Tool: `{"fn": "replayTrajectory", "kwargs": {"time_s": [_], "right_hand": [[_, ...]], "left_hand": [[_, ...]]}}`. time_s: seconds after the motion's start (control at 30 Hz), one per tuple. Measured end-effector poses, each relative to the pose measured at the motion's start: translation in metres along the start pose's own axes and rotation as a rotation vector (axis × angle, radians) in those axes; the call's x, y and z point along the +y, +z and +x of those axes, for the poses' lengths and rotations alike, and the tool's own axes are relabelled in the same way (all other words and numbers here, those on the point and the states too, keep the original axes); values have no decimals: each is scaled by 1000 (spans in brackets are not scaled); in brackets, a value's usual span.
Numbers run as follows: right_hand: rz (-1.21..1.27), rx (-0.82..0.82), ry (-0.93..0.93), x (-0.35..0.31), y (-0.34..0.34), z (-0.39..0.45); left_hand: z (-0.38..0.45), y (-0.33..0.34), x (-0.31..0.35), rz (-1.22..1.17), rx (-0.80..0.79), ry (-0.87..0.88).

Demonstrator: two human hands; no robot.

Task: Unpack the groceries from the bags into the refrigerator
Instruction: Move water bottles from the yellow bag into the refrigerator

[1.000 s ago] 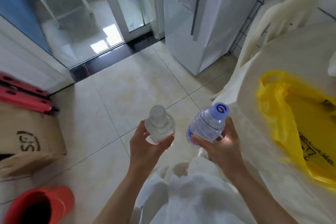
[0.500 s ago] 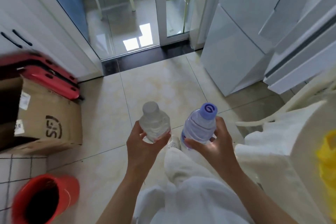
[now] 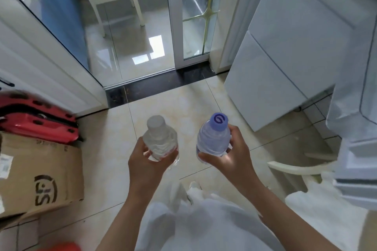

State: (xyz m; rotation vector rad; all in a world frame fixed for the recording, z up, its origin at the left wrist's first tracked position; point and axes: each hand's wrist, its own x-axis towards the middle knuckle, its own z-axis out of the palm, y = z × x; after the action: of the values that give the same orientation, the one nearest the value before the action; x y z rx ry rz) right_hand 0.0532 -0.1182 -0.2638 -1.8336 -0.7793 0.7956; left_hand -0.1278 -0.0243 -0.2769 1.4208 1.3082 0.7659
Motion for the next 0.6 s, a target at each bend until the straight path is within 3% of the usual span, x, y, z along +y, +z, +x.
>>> {"fn": "replayTrajectory", "kwargs": {"time_s": [0.2,0.6], "right_hand": [[5,135,49,-19,27,78],[97,477,164,-81,56,204]], "left_hand": [[107,9,15,13,-111,3],[309,56,94,107,-553,233]]}}
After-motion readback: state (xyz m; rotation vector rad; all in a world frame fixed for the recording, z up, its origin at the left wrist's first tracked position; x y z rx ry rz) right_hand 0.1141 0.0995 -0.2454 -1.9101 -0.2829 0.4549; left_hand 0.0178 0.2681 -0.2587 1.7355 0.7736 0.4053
